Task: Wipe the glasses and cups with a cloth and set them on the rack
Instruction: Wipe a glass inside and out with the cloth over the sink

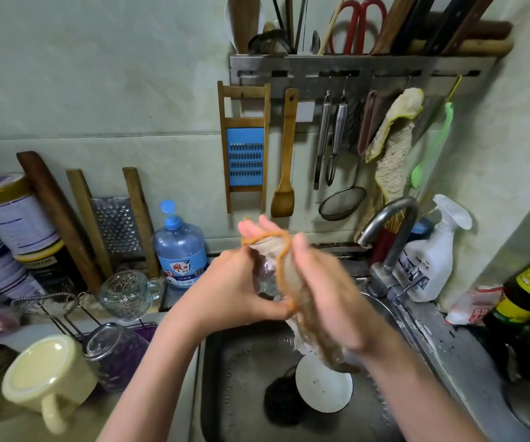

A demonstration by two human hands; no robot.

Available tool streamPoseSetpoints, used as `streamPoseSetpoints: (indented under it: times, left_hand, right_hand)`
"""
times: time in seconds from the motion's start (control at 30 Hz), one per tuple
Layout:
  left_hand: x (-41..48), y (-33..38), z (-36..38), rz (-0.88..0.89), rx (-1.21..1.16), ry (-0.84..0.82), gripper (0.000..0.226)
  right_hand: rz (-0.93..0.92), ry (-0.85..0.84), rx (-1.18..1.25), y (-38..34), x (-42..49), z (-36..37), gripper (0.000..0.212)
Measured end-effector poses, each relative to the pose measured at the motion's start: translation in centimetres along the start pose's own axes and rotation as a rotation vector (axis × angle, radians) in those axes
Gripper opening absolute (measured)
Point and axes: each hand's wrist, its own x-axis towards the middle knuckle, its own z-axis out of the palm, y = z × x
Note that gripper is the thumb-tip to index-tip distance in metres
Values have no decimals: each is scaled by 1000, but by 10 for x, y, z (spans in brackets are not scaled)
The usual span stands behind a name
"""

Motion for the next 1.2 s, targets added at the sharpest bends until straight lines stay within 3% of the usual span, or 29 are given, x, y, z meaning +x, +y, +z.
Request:
streamPoseSetpoints:
  times: [0.07, 0.1, 0.23, 0.3, 0.43, 0.57, 0.73, 0.87, 0.97, 1.07, 1.2]
  left_hand:
    - [4, 1, 2, 75, 154, 49, 60]
    - [4, 3, 3, 101, 189, 73, 66]
    - [3, 9, 6, 154, 165, 152, 59]
    - [3, 5, 6, 149, 170, 154, 67]
    - [2, -2, 10, 137, 160, 215, 70]
    - [4, -10, 12, 103, 204, 270, 73]
    - [1, -14, 9, 9, 12, 239, 80]
    - [9, -4, 18, 133, 280, 243, 56]
    - [7, 3, 26, 216, 315, 252, 67]
    - [4, 6, 27, 267, 293, 373, 57]
    - [1, 4, 25, 330, 321, 411, 72]
  right_hand:
    - [-124, 35, -412, 5, 5, 7, 48]
    - [-118, 51, -479, 7, 11, 6, 47]
    - [61, 78, -167, 9, 36, -7, 40]
    - [135, 91, -49, 13, 42, -9, 53]
    - [214, 195, -188, 18, 38, -3, 70]
    - [71, 235, -334, 26, 15, 13, 64]
    - [-82, 342, -240, 37, 3, 23, 49]
    - [-193, 268, -383, 28, 10, 17, 56]
    - [-35, 249, -222, 14, 30, 2, 50]
    - [181, 239, 87, 14, 45, -15, 44]
    - [216, 386, 84, 19, 42, -14, 54]
